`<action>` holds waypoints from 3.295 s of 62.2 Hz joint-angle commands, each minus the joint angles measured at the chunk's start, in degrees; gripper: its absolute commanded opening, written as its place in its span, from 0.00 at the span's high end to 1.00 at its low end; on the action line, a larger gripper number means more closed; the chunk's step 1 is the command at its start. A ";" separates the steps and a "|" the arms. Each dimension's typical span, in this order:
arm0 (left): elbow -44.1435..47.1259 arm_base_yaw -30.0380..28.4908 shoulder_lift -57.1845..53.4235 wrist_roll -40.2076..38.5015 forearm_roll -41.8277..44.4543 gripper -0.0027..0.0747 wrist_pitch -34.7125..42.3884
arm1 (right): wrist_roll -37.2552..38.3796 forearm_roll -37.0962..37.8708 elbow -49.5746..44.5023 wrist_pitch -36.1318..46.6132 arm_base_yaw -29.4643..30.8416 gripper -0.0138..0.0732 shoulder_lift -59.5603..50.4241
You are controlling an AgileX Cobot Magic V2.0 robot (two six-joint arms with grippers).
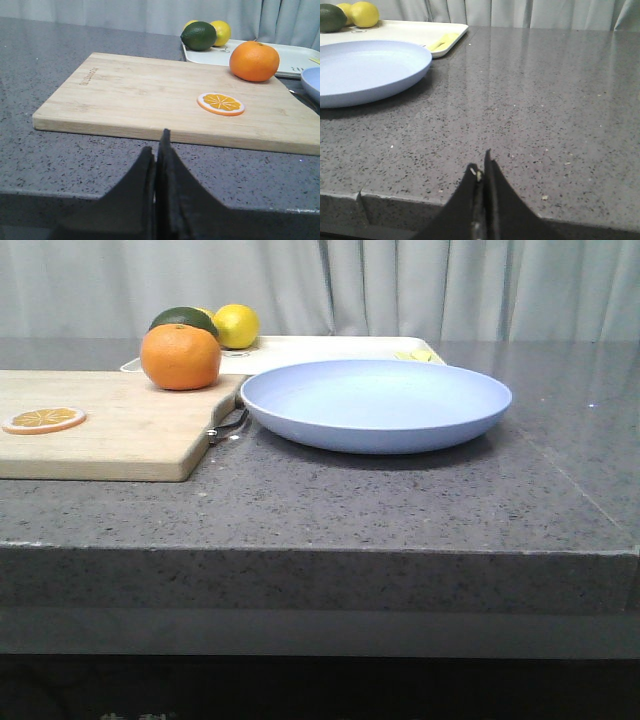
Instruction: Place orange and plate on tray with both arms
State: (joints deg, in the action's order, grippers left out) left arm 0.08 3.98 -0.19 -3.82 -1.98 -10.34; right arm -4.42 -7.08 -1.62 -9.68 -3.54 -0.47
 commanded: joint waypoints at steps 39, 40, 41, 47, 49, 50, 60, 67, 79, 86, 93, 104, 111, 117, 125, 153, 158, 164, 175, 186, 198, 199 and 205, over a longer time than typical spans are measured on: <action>0.29 -0.14 -1.16 -0.35 -0.41 0.99 4.74 | -0.59 -0.18 0.24 4.28 -0.01 0.91 -1.00; 0.29 -0.14 -1.16 -0.35 -0.41 0.99 4.74 | -0.59 -0.18 0.24 4.28 -0.01 0.91 -1.00; 0.29 -0.14 -1.16 -0.35 -0.41 0.99 4.74 | -0.59 -0.18 0.24 4.28 -0.01 0.91 -1.00; 0.29 -0.14 -1.16 -0.35 -0.41 0.99 4.74 | -0.59 -0.18 0.24 4.28 -0.01 0.91 -1.00; 0.29 -0.14 -1.16 -0.35 -0.41 0.99 4.74 | -0.59 -0.18 0.24 4.28 -0.01 0.91 -1.00; 0.29 -0.14 -1.16 -0.35 -0.41 0.99 4.74 | -0.59 -0.18 0.24 4.28 -0.01 0.91 -1.00; 0.29 -0.14 -1.16 -0.35 -0.41 0.99 4.74 | -0.59 -0.18 0.24 4.33 -0.01 0.91 -1.00; 0.29 -0.14 -1.16 -0.35 -0.41 0.99 4.74 | -0.59 -0.18 0.24 4.33 -0.01 0.91 -1.00; 0.29 -0.14 -1.16 -0.35 -0.41 0.99 4.74 | -0.59 -0.18 0.24 5.10 -0.01 0.91 -1.00; 0.29 -0.14 -1.16 -0.35 -0.93 0.99 5.29 | -0.59 -0.24 0.30 5.94 -0.01 0.91 -1.00; 0.29 -0.14 -1.16 -0.35 -2.37 0.99 7.87 | -0.59 -0.43 0.30 9.05 -0.01 0.91 -1.00; 0.29 -0.14 -1.16 -0.35 -2.37 0.99 15.91 | -0.59 -0.47 3.32 9.10 -0.01 0.91 -1.00; -0.95 -0.14 -1.16 -0.35 -2.37 0.99 18.70 | -0.54 -0.47 7.29 5.87 -0.01 0.91 -0.95; -3.88 -0.14 -0.93 -0.35 -2.13 0.99 16.72 | -0.54 -0.47 11.16 2.83 -0.01 0.91 -0.87; -9.90 -0.14 1.37 -0.35 -2.13 0.99 13.26 | -0.54 -0.62 16.08 -0.27 -0.01 0.91 2.22; -30.69 0.07 33.02 -0.09 4.67 0.99 6.57 | -0.54 -0.56 35.39 -1.59 -0.01 0.91 32.37; -31.16 0.07 36.03 -0.09 4.57 0.99 8.02 | -0.54 -0.56 36.30 -1.39 -0.01 0.91 35.11; -31.16 0.07 37.57 -0.09 4.57 0.99 9.54 | -0.54 -0.56 36.30 -1.16 -0.01 0.91 37.15; -31.16 0.07 37.88 -0.09 4.57 0.99 10.34 | -0.54 -0.56 36.30 -0.79 -0.01 0.91 37.67; -31.16 0.07 37.88 -0.09 4.57 0.87 11.01 | -0.54 -0.56 36.30 -0.47 -0.01 0.75 37.67; -31.16 0.07 37.88 -0.09 4.57 0.32 12.05 | -0.54 -0.56 36.30 -0.34 -0.01 0.23 37.67; -31.16 0.07 37.88 -0.09 4.57 0.28 12.06 | -0.54 -0.56 36.30 -0.34 -0.01 0.18 37.67; -31.16 0.07 37.88 -0.09 4.57 0.12 12.74 | -0.54 -0.56 36.30 -0.34 -0.01 0.08 37.67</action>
State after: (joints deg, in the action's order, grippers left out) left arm -28.86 3.98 37.54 -3.82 2.65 -3.07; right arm -4.42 -7.59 32.55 -15.06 -3.54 36.92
